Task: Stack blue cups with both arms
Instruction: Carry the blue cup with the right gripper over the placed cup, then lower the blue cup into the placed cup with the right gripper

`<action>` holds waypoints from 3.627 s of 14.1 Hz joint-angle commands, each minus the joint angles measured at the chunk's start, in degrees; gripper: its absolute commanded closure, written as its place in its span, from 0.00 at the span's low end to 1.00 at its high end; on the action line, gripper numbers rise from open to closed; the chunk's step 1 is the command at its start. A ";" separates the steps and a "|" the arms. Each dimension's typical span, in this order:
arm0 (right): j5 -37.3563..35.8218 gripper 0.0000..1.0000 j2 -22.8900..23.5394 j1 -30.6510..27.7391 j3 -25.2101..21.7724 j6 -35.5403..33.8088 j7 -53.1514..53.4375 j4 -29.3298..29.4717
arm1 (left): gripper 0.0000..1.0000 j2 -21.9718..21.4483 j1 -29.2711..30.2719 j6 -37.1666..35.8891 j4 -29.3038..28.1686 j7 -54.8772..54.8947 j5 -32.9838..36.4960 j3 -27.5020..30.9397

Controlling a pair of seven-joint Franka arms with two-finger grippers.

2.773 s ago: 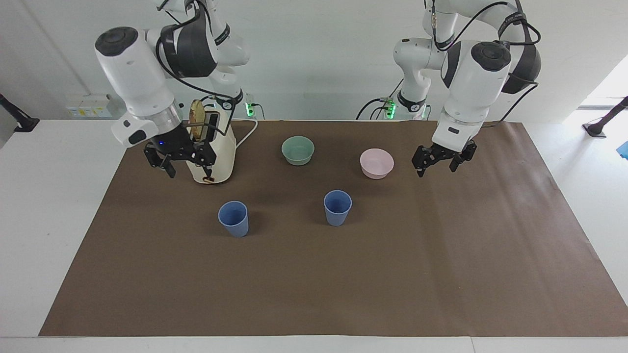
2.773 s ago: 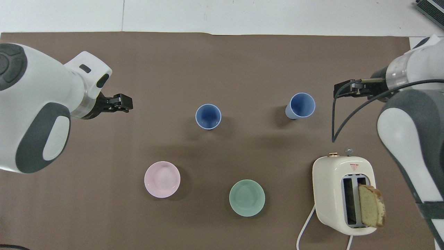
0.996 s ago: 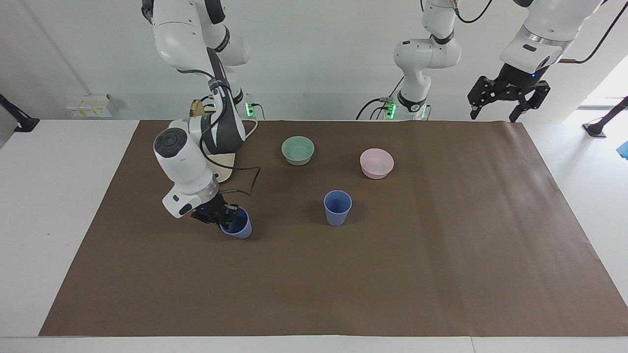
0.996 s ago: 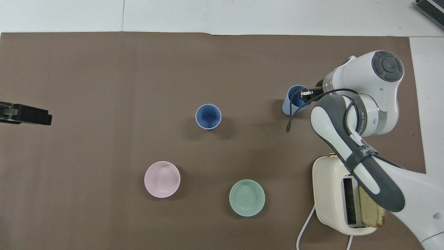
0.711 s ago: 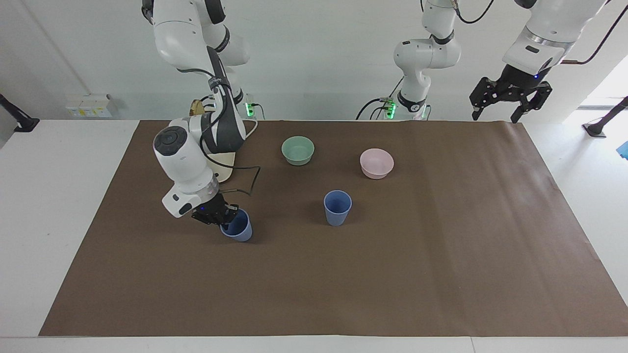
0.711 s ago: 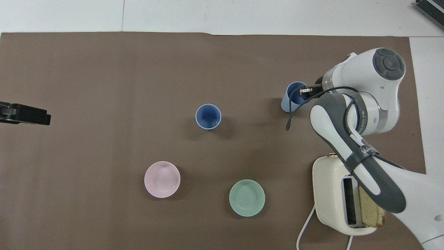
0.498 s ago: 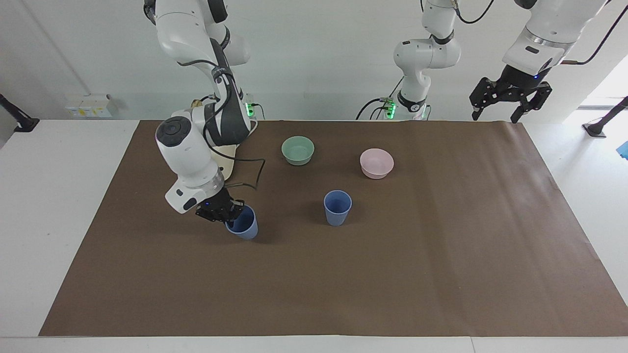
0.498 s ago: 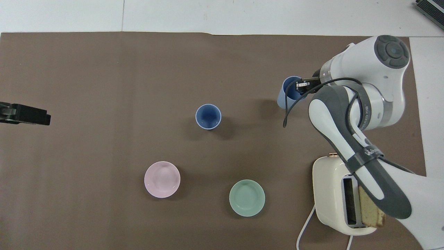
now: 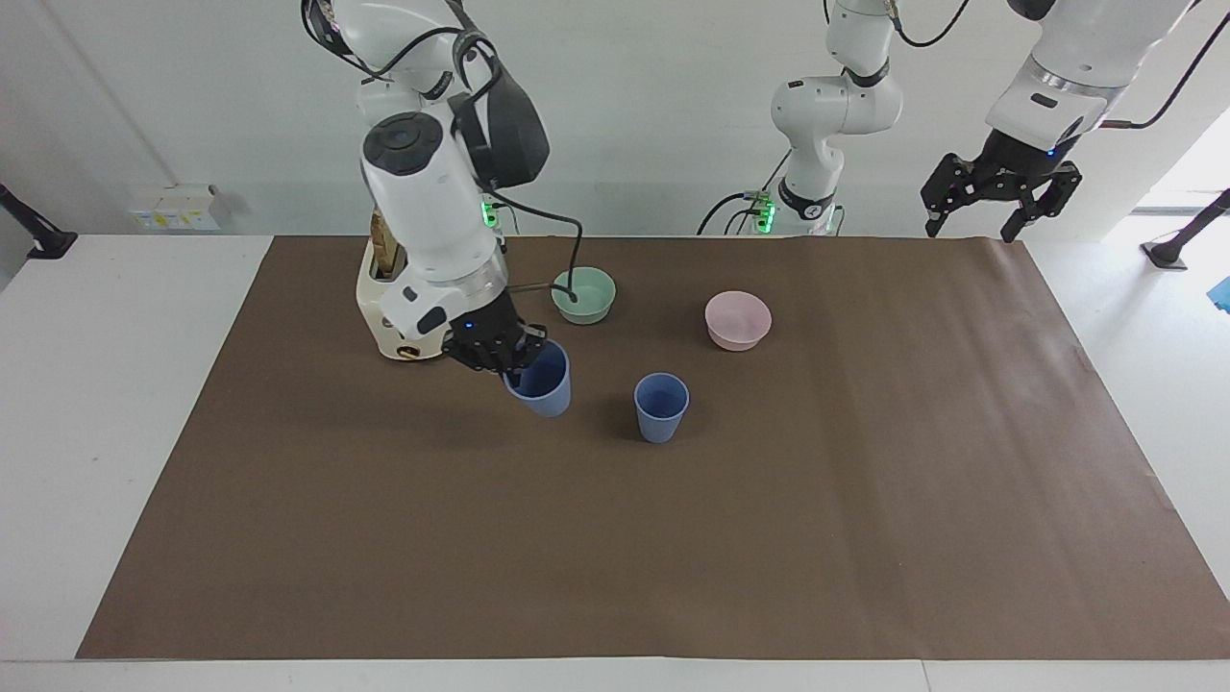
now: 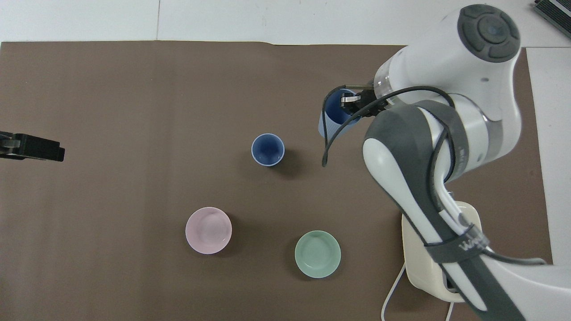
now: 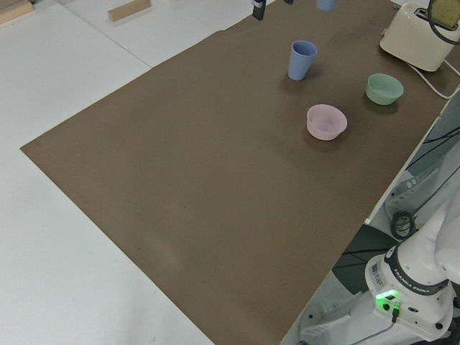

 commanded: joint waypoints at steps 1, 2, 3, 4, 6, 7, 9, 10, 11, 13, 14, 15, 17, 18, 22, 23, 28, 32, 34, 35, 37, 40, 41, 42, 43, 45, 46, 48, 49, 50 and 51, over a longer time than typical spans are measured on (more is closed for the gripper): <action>-0.94 1.00 1.61 3.04 0.00 0.26 2.46 3.25 | 0.00 -0.82 0.87 -0.13 -1.03 -0.22 -0.69 -0.37; -0.85 1.00 1.62 4.27 0.00 1.39 2.73 3.60 | 0.00 -0.82 0.87 -0.04 -1.03 -0.39 -0.69 -0.37; -0.33 1.00 1.62 4.90 0.35 3.32 3.08 3.52 | 0.00 -0.82 0.87 -0.04 -1.03 -0.39 -0.78 -0.37; -0.23 1.00 1.62 5.69 0.70 3.94 3.17 3.43 | 0.00 -0.91 0.87 -0.04 -1.12 -0.39 -0.70 -0.37; -0.14 1.00 2.14 7.79 0.70 5.17 3.17 3.17 | 0.00 -0.91 0.79 -0.04 -1.73 -0.39 -0.78 -0.37; -0.58 1.00 3.01 9.11 0.70 6.31 3.25 2.99 | 0.00 -0.91 0.87 0.13 -1.73 -0.39 -0.70 -0.37; -0.76 1.00 3.81 9.74 0.70 6.50 3.17 2.90 | 0.00 -0.91 0.87 0.05 -1.73 -0.39 -0.69 -0.37; -0.76 1.00 3.81 9.56 0.70 6.50 3.17 2.99 | 0.00 -0.91 0.79 -0.04 -1.73 -0.39 -0.69 -0.37; -0.67 1.00 3.81 9.39 0.70 6.50 3.08 2.90 | 0.00 -0.91 0.87 -0.04 -1.73 -0.39 -0.78 -0.37; -0.58 1.00 3.81 8.86 0.70 6.67 2.56 1.85 | 0.00 -0.91 0.87 -0.13 -1.73 -0.31 -0.78 -0.37; -0.67 1.00 3.90 9.12 0.70 7.55 2.55 1.50 | 0.00 -0.99 0.87 -0.13 -1.91 -0.31 -0.70 -0.37; -0.76 1.00 4.08 9.47 0.70 8.95 2.55 0.45 | 0.00 -1.00 0.87 -0.13 -1.91 -0.31 -0.69 -0.37; -0.85 1.00 4.52 9.47 0.70 10.98 2.38 -1.05 | 0.00 -1.00 0.79 -0.13 -1.91 -0.31 -0.69 -0.37; -0.85 1.00 4.86 9.47 0.70 10.98 2.29 -1.14 | 0.00 -1.00 0.87 -0.13 -1.91 -0.31 -0.69 -0.37; -1.02 1.00 5.22 9.47 0.61 10.98 2.29 -2.55 | 0.00 -1.26 0.79 -0.04 -2.26 -0.22 -0.78 -0.37; -1.20 1.00 5.66 9.56 0.61 11.07 2.29 -2.55 | 0.00 -1.26 0.79 -0.04 -2.26 -0.22 -0.70 -0.37; -2.52 1.00 6.45 9.56 0.70 12.74 2.29 -3.51 | 0.00 -1.26 0.70 -0.13 -2.26 -0.31 -0.69 -0.46; -2.52 1.00 8.03 9.82 0.70 15.28 2.38 -4.04 | 0.00 -1.26 0.70 -0.04 -2.26 -0.31 -0.69 -0.46; -2.61 1.00 8.30 9.82 0.70 15.29 2.29 -4.22 | 0.00 -1.26 0.70 -0.04 -2.26 -0.31 -0.69 -0.46; -2.52 1.00 8.30 9.91 0.70 15.20 2.38 -4.65 | 0.00 -1.26 0.70 -0.04 -2.26 -0.31 -0.69 -0.46; -2.61 1.00 8.30 10.00 0.70 15.29 2.38 -5.62 | 0.00 -1.26 0.70 -0.04 -2.26 -0.22 -0.69 -0.46; -2.52 0.78 8.30 10.09 0.70 15.20 2.90 -5.89 | 0.00 -1.26 0.70 -0.04 -2.44 -0.22 -0.69 -0.37; -2.52 0.57 8.30 10.09 0.70 15.20 2.99 -5.89 | 0.00 -1.35 0.70 -0.04 -2.52 -0.22 -0.69 -0.46; -2.52 0.54 8.30 10.00 0.70 15.20 2.99 -5.89 | 0.00 -1.35 0.70 -0.04 -2.52 -0.22 -0.69 -0.46; -2.52 0.44 8.30 10.09 0.70 15.20 2.99 -5.89 | 0.00 -1.52 0.70 -0.04 -2.52 -0.13 -0.69 -0.46; -2.60 0.18 8.21 10.09 0.70 15.03 3.17 -5.36 | 0.00 -1.52 0.70 0.13 -2.70 -0.13 -0.69 -0.46; -2.78 0.00 8.12 10.09 0.61 15.11 3.25 -5.27 | 0.00 -1.52 0.78 0.13 -2.70 -0.04 -0.69 -0.46; -2.70 0.00 7.86 10.26 0.70 13.98 3.17 -4.05 | 0.00 -1.52 0.79 0.13 -2.61 -0.04 -0.69 -0.37; -2.08 0.00 7.60 9.92 0.61 13.01 3.08 -3.17 | 0.00 -1.52 0.79 0.13 -2.44 -0.13 -0.78 -0.46; -1.90 0.00 6.90 9.39 0.61 11.44 3.08 -2.99 | 0.00 -1.44 0.70 0.22 -2.44 -0.30 -0.78 -0.46; -1.90 0.00 5.50 9.04 0.44 9.07 3.08 -2.64 | 0.00 -1.44 0.78 0.13 -2.44 -0.31 -0.78 -0.46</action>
